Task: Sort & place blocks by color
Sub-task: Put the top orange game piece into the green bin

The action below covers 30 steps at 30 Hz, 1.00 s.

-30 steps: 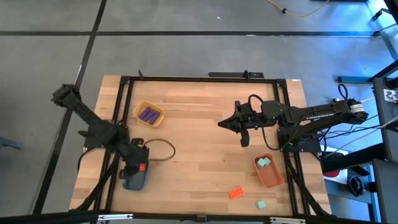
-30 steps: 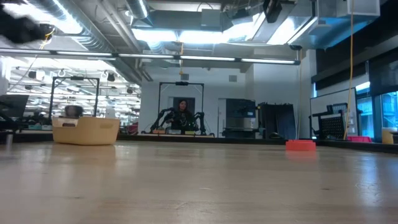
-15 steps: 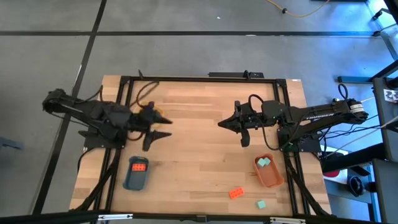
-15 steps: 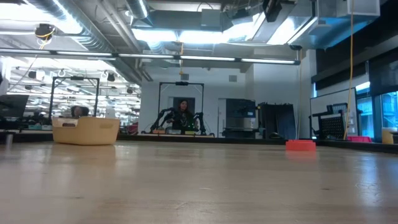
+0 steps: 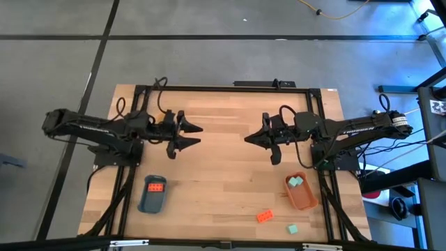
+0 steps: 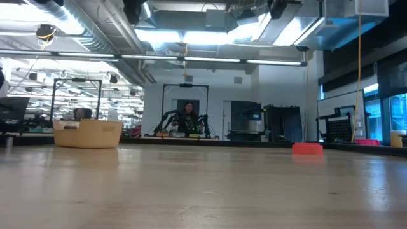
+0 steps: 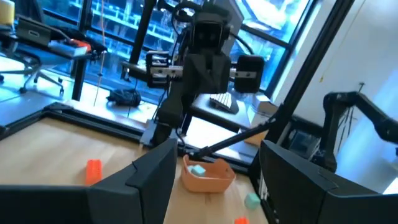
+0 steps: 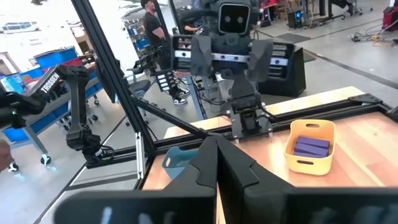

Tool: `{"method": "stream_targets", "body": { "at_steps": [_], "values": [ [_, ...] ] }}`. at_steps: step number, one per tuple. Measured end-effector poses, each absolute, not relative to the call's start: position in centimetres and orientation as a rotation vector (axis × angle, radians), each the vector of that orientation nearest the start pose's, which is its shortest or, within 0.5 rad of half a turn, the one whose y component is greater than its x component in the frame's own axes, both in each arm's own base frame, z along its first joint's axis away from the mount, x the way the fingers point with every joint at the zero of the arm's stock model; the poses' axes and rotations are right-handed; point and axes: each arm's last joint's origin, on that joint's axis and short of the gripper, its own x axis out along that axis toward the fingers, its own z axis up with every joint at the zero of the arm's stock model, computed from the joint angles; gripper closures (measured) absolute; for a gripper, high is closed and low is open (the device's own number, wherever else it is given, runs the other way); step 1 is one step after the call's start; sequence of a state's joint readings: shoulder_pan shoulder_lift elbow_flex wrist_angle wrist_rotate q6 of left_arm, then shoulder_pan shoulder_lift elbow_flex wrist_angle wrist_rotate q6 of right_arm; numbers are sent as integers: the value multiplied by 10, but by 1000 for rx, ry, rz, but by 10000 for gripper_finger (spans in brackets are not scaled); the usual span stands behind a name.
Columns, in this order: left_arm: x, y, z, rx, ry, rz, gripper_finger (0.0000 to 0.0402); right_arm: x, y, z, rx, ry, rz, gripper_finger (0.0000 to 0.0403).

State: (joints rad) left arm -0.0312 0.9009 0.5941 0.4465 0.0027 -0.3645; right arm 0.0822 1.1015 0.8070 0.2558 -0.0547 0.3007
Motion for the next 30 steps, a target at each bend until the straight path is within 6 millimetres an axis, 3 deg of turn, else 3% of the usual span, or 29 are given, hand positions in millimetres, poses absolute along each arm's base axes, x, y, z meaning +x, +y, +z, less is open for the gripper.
{"method": "stream_targets", "body": {
  "at_steps": [20, 24, 30],
  "values": [
    [204, -5, 306, -230, -133, -4, 193, 248, 22, 321, 285, 61, 122, 403],
    [203, -7, 306, -230, -130, -14, 245, 248, 22, 321, 285, 62, 122, 403],
    [197, -7, 311, -231, -151, -26, 383, 248, 22, 321, 285, 62, 122, 402]
  ]
}}
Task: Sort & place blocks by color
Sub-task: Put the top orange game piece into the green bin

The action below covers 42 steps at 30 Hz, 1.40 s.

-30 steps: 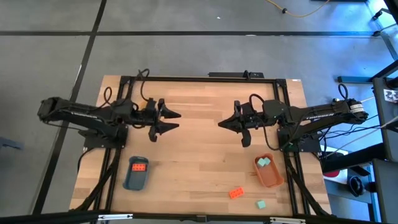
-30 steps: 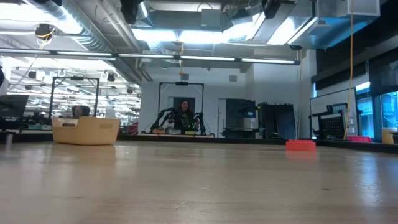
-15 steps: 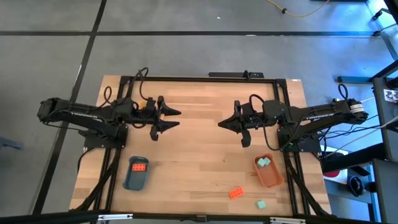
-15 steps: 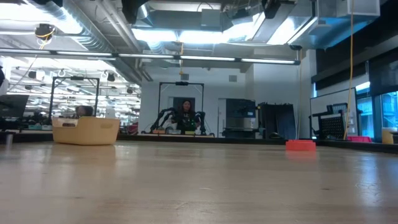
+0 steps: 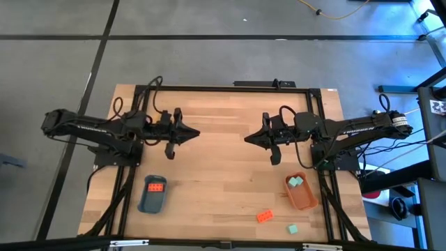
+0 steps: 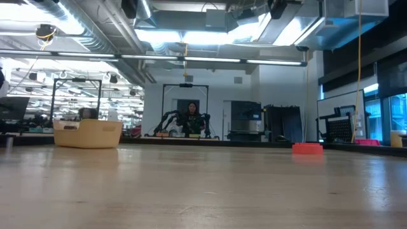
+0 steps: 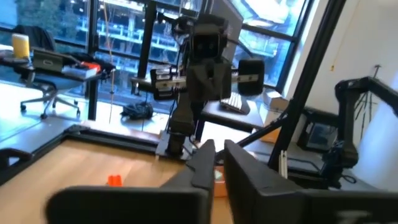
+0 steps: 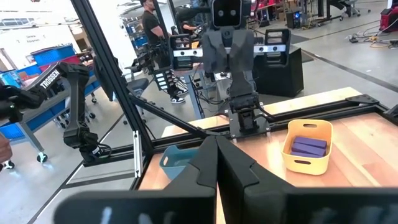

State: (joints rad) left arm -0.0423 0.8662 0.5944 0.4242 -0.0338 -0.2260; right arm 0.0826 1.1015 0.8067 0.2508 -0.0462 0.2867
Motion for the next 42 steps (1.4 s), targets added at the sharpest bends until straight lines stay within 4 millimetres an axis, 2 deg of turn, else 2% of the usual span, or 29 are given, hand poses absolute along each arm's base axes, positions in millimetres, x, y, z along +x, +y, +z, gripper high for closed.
{"method": "stream_targets", "body": {
  "at_steps": [8, 17, 32, 42],
  "values": [
    [186, -7, 314, -257, -133, -25, 400, 248, 22, 321, 286, 63, 121, 402],
    [184, -10, 315, -258, -123, -136, 401, 248, 22, 321, 291, 63, 121, 387],
    [184, -12, 315, -277, -114, -205, 401, 248, 22, 321, 309, 64, 120, 383],
    [184, -10, 315, -282, -123, -149, 401, 248, 20, 321, 337, 57, 67, 364]
  ]
}}
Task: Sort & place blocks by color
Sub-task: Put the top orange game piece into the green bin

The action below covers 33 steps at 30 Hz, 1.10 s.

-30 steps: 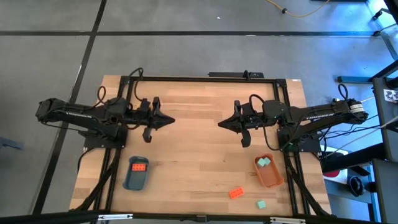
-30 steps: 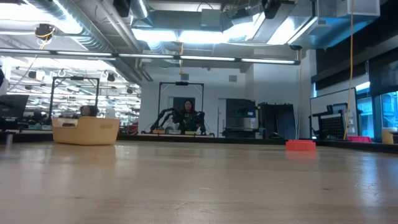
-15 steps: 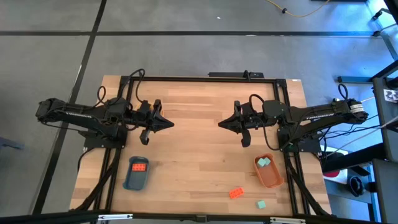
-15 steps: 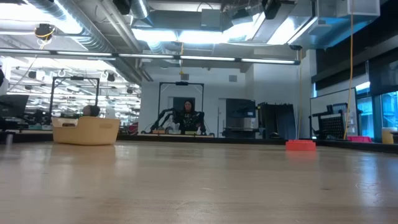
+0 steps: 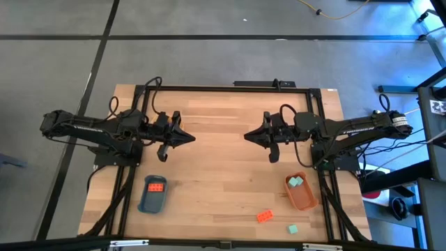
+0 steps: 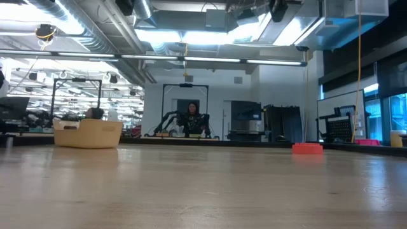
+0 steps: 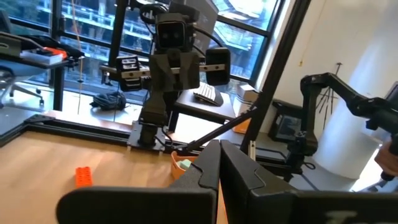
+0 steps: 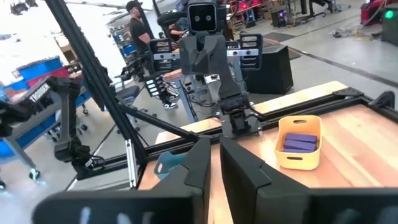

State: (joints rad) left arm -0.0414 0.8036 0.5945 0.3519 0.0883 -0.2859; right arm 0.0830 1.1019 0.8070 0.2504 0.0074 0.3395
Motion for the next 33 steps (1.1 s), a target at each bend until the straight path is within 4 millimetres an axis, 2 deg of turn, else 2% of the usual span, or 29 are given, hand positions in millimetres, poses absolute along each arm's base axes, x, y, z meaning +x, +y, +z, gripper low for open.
{"method": "stream_targets", "body": {
  "at_steps": [7, 14, 19, 33],
  "values": [
    [184, -10, 315, -276, -123, -152, 401, 248, 17, 321, 384, 39, -33, 315],
    [184, -10, 315, -273, -122, -157, 401, 248, 17, 320, 383, 48, -33, 267],
    [184, -10, 315, -274, -123, -152, 401, 248, 17, 318, 386, 63, -47, 259],
    [184, -10, 315, -273, -123, -156, 401, 247, 15, 308, 529, 148, -149, 258]
  ]
}}
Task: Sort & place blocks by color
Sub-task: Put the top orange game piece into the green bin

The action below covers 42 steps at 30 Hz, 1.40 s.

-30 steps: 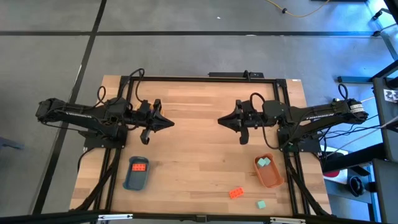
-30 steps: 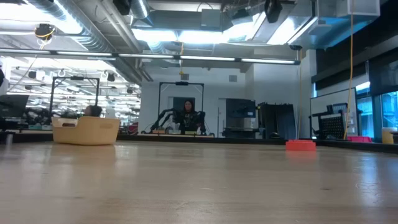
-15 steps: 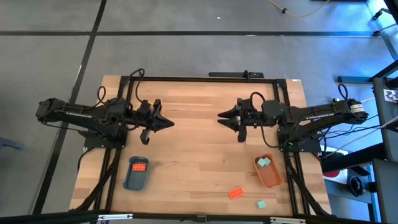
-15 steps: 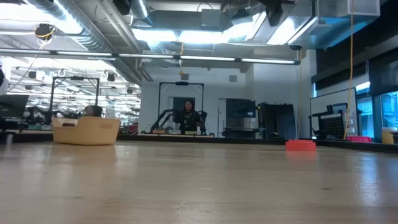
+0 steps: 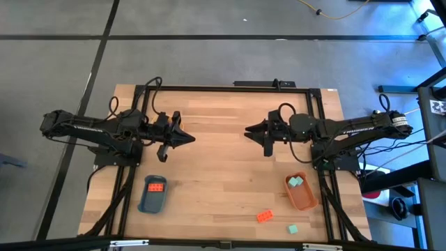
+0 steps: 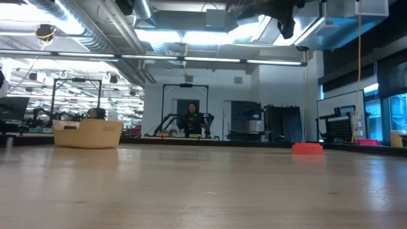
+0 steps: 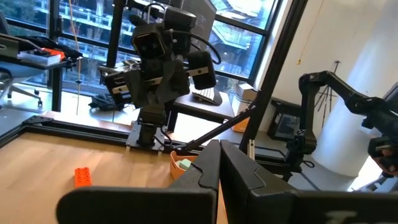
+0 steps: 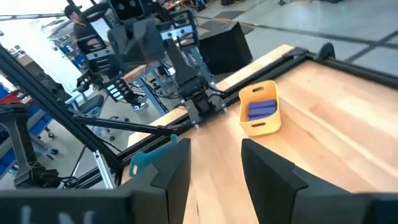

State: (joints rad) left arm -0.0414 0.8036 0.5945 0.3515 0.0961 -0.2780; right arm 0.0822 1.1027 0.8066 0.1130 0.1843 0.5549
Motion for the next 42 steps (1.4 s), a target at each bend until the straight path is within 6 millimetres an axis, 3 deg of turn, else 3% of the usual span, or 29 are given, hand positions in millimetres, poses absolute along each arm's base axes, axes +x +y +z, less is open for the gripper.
{"method": "stream_targets", "body": {
  "at_steps": [6, 16, 32, 42],
  "values": [
    [184, -10, 315, -273, -122, -157, 401, 246, 15, 302, 598, 191, -180, 258],
    [184, -10, 315, -274, -122, -151, 401, 236, 10, 279, 809, 351, -447, 258],
    [184, -10, 315, -274, -123, -147, 402, 228, 9, 268, 840, 437, -554, 257],
    [185, -9, 313, -251, -110, -102, 402, 214, 6, 253, 938, 536, -756, 175]
  ]
}}
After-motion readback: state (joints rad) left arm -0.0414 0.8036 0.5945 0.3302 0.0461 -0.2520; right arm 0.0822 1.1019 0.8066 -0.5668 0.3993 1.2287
